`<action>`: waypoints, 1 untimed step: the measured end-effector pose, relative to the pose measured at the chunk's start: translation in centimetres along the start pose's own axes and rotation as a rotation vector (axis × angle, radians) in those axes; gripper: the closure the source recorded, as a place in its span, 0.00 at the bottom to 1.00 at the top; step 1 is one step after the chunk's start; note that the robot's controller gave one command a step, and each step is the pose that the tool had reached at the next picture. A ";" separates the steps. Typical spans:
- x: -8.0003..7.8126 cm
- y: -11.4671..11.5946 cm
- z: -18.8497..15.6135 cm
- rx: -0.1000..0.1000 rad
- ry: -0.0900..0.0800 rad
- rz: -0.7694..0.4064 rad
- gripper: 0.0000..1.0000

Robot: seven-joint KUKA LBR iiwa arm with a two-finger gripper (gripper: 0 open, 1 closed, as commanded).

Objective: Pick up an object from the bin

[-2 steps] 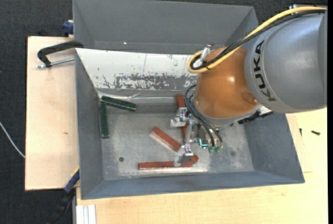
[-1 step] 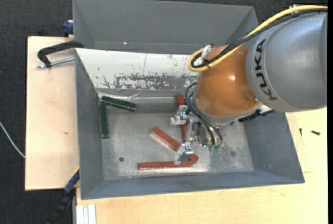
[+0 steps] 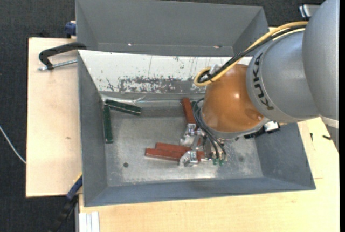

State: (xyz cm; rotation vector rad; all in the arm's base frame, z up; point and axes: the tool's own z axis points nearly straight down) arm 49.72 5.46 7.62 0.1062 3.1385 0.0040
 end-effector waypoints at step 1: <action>0.0 0.0 0.0 0.000 0.000 0.000 1.00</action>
Offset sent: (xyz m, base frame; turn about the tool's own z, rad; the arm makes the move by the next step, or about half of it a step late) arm 0.0070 0.0010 0.1864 -0.0431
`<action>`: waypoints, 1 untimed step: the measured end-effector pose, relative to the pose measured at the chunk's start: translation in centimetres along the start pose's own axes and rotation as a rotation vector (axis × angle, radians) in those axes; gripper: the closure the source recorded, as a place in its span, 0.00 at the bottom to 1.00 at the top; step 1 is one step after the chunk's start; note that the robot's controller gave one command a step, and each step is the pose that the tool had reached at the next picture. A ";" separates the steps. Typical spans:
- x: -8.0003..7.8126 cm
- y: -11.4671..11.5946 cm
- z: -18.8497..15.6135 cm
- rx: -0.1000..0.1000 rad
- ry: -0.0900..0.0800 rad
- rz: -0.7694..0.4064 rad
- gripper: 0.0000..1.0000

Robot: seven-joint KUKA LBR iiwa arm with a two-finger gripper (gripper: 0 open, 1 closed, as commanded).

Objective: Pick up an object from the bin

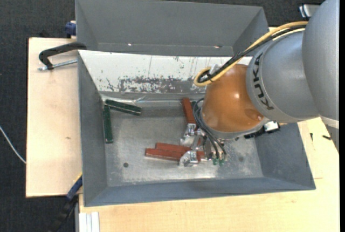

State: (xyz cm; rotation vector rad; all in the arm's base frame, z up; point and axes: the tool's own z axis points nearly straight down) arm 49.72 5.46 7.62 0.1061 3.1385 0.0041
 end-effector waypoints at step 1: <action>-1.0 0.3 -19.2 0.000 -0.013 -0.043 1.00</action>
Offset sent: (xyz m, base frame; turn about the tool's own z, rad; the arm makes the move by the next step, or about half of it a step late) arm 0.0000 0.0000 0.0000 0.0000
